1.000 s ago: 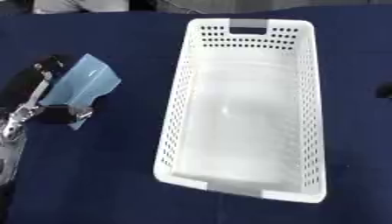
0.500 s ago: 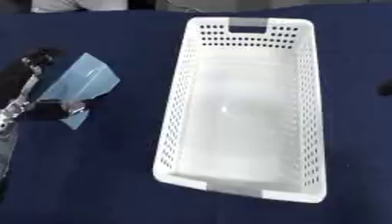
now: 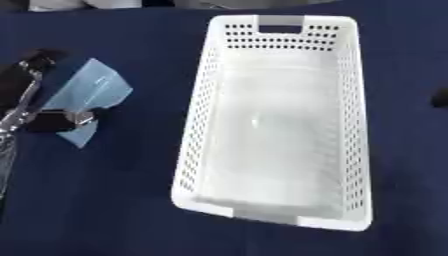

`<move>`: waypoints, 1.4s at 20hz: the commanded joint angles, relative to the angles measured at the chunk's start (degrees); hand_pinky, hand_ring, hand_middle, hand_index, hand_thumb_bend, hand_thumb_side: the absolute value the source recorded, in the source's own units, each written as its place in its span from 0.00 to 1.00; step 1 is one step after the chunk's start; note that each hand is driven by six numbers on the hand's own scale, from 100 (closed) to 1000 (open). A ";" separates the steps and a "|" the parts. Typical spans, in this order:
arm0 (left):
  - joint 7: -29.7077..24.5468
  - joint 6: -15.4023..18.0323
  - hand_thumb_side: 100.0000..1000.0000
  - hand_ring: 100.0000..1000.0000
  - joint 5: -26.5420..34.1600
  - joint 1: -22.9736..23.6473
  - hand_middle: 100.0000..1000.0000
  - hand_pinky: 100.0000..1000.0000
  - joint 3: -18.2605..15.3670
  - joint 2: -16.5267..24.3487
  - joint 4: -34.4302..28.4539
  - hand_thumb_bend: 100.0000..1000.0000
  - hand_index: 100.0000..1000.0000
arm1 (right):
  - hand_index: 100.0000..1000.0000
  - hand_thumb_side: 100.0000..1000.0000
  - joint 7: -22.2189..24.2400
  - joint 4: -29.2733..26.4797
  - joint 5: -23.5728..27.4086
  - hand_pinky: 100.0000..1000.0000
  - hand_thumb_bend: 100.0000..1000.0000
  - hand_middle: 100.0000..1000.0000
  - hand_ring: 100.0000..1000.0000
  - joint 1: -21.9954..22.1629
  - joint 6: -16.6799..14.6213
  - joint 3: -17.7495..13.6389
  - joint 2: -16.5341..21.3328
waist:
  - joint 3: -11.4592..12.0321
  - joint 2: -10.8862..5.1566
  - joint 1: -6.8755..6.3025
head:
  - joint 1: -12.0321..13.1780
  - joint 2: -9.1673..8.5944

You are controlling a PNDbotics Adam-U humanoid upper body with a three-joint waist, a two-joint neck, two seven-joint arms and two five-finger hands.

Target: Pick up objects on the table and place them in the box.

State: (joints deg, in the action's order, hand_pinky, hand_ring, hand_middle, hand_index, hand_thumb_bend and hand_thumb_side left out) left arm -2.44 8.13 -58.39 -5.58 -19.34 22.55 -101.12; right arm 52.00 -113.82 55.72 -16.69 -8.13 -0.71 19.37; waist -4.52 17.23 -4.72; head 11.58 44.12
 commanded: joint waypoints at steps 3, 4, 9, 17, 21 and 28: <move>0.04 0.51 0.60 0.74 -0.15 -0.08 0.82 0.64 -0.29 0.70 -0.18 0.59 0.92 | 0.99 0.74 -0.03 -0.77 0.24 0.81 0.00 0.82 0.72 -1.16 -0.30 0.14 1.26 | -0.27 -0.34 -0.06 | 0.02 0.00; 0.02 0.61 0.62 0.74 -0.16 -0.04 0.82 0.64 -0.27 0.61 0.13 0.58 0.92 | 0.98 0.74 -0.03 -0.77 0.25 0.81 0.00 0.82 0.71 -1.28 -0.32 0.18 1.24 | -0.39 -0.23 -0.07 | 0.03 0.00; 0.33 1.04 0.64 0.73 -0.18 -0.19 0.82 0.64 -0.46 0.18 2.11 0.55 0.92 | 0.98 0.75 -0.03 -0.77 0.73 0.81 0.00 0.82 0.71 -2.08 -0.40 0.29 1.00 | -1.06 0.26 0.10 | 0.22 0.00; 1.20 1.67 0.69 0.72 0.67 -0.45 0.81 0.61 -1.14 -0.67 3.74 0.42 0.91 | 0.96 0.74 -0.03 -0.77 1.74 0.80 0.00 0.81 0.71 -3.17 -0.82 0.32 0.59 | -1.70 0.90 0.87 | 0.63 0.00; 2.81 2.35 0.72 0.68 5.48 -0.47 0.77 0.57 -1.64 -1.06 7.87 0.32 0.89 | 0.95 0.75 -0.03 -0.77 2.25 0.80 0.00 0.81 0.71 -3.58 -1.12 0.34 0.45 | -1.84 1.11 1.29 | 0.78 0.00; 5.80 4.32 0.46 0.57 14.38 -0.41 0.67 0.45 -1.55 -0.25 16.86 0.04 0.82 | 0.95 0.75 -0.03 -0.77 2.28 0.80 0.00 0.81 0.71 -3.76 -1.24 0.44 0.37 | -1.97 1.29 1.39 | 1.06 0.00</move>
State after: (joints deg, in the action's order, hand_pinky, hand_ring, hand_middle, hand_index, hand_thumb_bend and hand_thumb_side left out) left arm 3.35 12.53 -45.79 -7.11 -21.20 23.09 -90.30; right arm 51.98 -113.82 57.74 -19.70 -9.14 -0.22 19.27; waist -6.25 18.68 -4.05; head 12.14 44.12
